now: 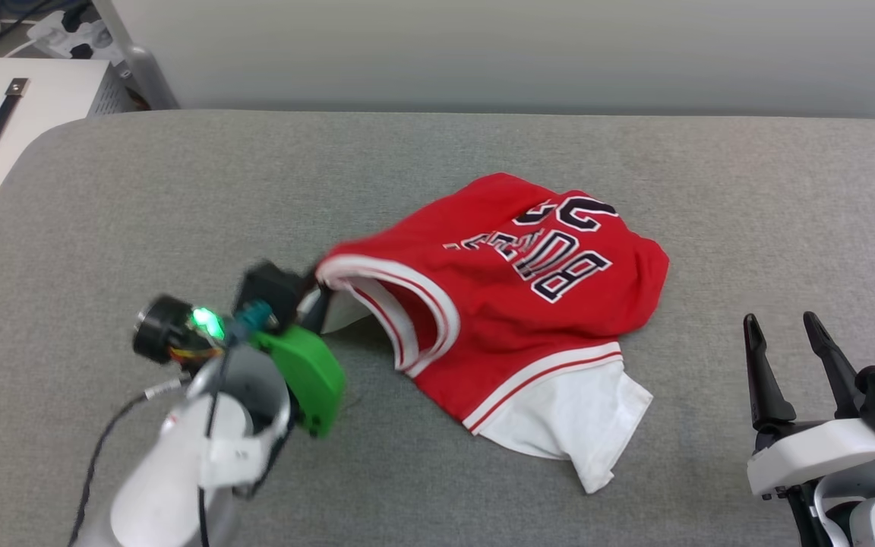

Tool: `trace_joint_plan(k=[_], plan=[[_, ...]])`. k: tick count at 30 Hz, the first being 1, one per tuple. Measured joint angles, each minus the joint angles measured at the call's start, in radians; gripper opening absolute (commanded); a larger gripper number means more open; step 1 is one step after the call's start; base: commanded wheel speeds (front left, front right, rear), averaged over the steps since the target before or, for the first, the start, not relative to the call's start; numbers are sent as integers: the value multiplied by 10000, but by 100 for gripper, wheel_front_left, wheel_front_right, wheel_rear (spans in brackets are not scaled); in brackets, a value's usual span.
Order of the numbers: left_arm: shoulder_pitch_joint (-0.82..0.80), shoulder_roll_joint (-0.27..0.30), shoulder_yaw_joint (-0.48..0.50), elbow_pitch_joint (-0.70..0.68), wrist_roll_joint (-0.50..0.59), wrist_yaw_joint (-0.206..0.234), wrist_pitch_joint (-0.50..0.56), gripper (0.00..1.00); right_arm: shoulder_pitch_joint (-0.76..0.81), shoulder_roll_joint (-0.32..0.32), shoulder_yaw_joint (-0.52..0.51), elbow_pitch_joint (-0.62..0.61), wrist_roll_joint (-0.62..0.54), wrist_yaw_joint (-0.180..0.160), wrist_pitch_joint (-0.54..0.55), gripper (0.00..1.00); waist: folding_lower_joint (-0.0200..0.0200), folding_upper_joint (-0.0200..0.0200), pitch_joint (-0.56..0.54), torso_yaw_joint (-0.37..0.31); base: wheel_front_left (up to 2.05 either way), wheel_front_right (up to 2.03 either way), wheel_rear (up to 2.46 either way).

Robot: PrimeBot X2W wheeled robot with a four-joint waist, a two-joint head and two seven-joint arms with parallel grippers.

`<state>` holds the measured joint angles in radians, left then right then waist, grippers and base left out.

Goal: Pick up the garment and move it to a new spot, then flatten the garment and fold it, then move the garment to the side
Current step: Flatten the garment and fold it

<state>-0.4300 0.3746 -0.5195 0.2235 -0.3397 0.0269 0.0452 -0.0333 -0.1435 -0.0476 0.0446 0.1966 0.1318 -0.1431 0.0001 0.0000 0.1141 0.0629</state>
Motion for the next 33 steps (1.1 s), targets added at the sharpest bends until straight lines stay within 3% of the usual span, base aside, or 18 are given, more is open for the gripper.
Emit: trace_joint_plan(k=[5, 13, 14, 15, 16, 23, 26, 31, 33], plan=[[937, 222, -1168, 31, 456, -462, 713, 0, 29, 23, 31, 36, -2, 0, 77, 100, 0, 0, 75, 151, 0, 0, 0], [1284, -234, -2167, 1200, 554, -892, 1097, 0, 28, 19, 148, 104, 0, 0, 173, 100, 0, 0, 250, 138, 0, 0, 0], [1283, -318, -2174, 1365, 533, -890, 1097, 5, 27, 17, 157, 107, 0, 0, 184, 100, 0, 0, 261, 127, 0, 0, 0], [1277, -374, -2173, 1578, 516, -886, 1097, 14, 26, 4, 163, 117, 8, 0, 203, 100, 0, 0, 269, 116, 0, 0, 0], [1275, -391, -2157, 1672, 502, -882, 1089, 100, 26, -12, 159, 123, 13, 0, 219, 100, 0, 0, 271, 111, 0, 0, 0], [1263, -546, -1900, 2157, 268, -752, 625, 100, 32, -67, 100, 192, 17, 0, 288, 100, -1, 0, 116, 153, 0, 0, 0], [1338, -533, -1540, 2082, 12, -412, 33, 100, 67, -58, 125, 209, 17, 0, 290, 100, 0, 1, -66, 187, 0, 0, 0], [1988, -362, -1062, 1471, -339, -94, -756, 100, 185, -61, 2, 188, 27, -2, 290, 100, 0, 0, -334, 297, 0, 0, 0], [2159, -299, -640, 901, -690, -56, -1582, 100, 286, -58, -19, 163, 27, 0, 290, 100, -1, 0, -423, 369, 0, 0, 0]])
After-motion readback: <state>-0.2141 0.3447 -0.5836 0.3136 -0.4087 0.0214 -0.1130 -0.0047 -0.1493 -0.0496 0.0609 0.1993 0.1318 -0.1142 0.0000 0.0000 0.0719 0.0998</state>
